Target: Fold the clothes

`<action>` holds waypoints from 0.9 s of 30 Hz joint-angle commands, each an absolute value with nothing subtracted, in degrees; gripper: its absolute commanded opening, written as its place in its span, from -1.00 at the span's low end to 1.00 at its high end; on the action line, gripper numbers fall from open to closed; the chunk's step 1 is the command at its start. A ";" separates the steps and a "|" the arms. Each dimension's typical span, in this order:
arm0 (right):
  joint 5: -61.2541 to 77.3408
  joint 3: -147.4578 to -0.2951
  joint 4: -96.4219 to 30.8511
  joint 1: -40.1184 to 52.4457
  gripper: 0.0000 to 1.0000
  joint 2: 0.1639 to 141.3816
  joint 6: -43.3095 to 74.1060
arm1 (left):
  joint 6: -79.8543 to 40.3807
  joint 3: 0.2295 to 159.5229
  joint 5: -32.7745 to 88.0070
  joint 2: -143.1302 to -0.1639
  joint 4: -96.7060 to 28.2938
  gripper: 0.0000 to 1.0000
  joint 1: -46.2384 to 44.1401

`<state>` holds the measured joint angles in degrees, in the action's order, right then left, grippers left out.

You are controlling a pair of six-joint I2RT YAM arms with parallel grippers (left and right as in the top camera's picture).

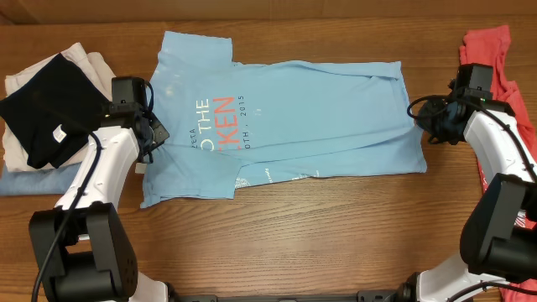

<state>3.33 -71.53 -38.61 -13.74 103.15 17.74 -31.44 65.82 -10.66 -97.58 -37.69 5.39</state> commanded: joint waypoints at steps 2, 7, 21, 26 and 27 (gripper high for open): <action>2.59 -71.46 -38.65 -13.56 -0.34 103.07 17.72 | -29.93 65.60 -7.33 -98.15 -38.89 -0.26 5.74; 2.59 -71.46 -39.79 -13.56 -0.25 103.07 17.72 | -28.01 65.60 -3.31 -98.15 -40.88 -0.12 5.21; 2.59 -71.46 -45.58 -13.56 -0.12 103.07 17.58 | -26.98 65.19 0.51 -98.15 -45.39 0.08 5.10; 2.59 -71.09 -48.21 -13.56 -0.10 103.07 17.54 | -25.39 65.08 3.03 -98.15 -44.73 0.12 5.10; 2.59 -70.74 -48.38 -13.56 -0.10 103.07 17.52 | -25.23 65.08 3.95 -98.15 -44.38 0.12 5.10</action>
